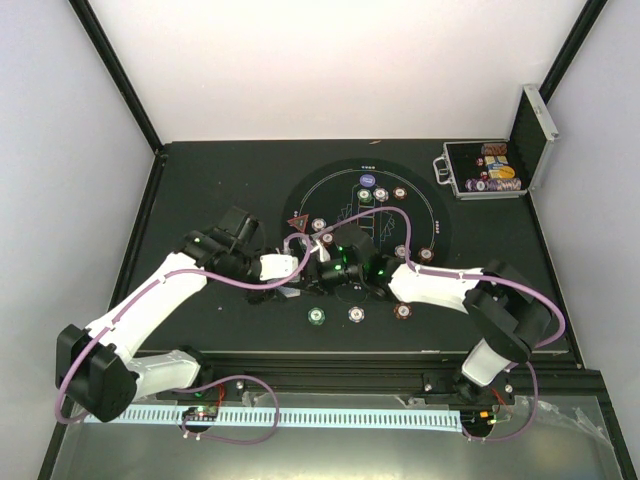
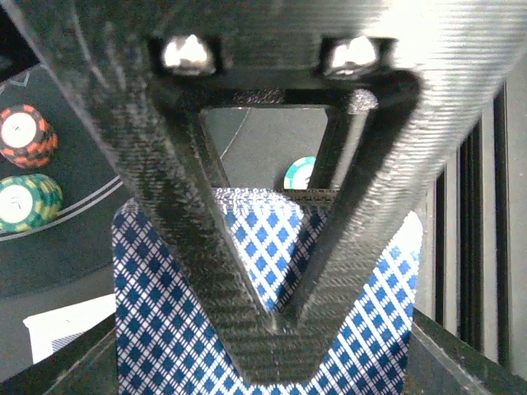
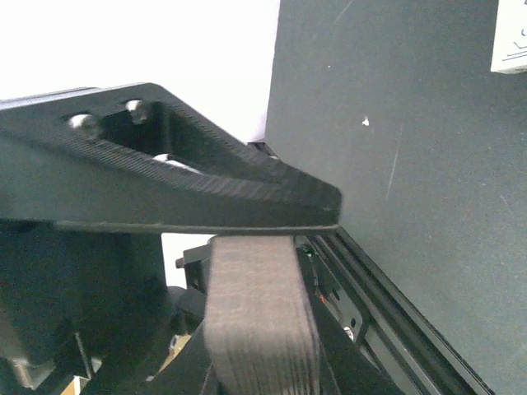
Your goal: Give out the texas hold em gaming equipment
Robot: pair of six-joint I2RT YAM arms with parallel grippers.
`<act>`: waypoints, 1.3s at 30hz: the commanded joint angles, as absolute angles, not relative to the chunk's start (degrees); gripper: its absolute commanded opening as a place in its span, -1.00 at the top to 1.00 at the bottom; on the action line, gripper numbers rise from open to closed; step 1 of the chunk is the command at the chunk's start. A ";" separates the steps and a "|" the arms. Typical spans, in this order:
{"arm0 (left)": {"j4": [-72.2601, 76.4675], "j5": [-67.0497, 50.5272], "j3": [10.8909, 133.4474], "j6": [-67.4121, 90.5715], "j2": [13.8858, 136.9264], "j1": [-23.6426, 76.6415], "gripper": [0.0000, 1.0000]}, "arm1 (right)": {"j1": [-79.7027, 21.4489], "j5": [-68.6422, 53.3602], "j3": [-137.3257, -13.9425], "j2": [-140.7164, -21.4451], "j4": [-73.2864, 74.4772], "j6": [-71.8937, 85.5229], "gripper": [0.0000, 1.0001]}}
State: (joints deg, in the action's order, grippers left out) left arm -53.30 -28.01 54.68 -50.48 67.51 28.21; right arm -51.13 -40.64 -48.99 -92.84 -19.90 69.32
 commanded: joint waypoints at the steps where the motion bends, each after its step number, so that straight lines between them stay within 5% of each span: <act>1: -51.90 -28.53 54.16 -50.39 67.59 28.34 -0.14 | -51.07 -39.13 -49.00 -92.30 -22.10 69.51 0.98; 6: -51.93 -28.39 54.47 -49.99 67.05 28.34 0.06 | -51.09 -38.56 -48.21 -92.79 -22.32 69.68 0.98; 15: -53.17 -27.05 55.94 -48.33 66.57 28.38 0.96 | -50.99 -35.31 -47.38 -93.70 -17.92 66.54 0.98; 19: -54.55 -26.27 56.58 -48.20 66.26 28.32 0.97 | -50.52 -34.47 -47.05 -93.85 -14.61 63.96 0.94; 28: -53.97 -25.84 55.81 -48.52 65.68 28.34 0.97 | -50.05 -34.66 -51.56 -92.66 -5.27 58.65 0.19; 34: -53.63 -24.93 55.16 -48.87 65.65 28.39 0.97 | -49.52 -35.72 -52.22 -92.13 -3.42 57.36 0.07; 39: -53.44 -24.63 55.03 -48.87 65.50 28.34 0.97 | -49.01 -36.12 -52.17 -91.85 -2.26 56.77 0.16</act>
State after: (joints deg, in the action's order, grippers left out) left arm -53.10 -24.62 54.24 -48.99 67.48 28.53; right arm -50.26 -37.65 -52.05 -92.79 -8.05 58.59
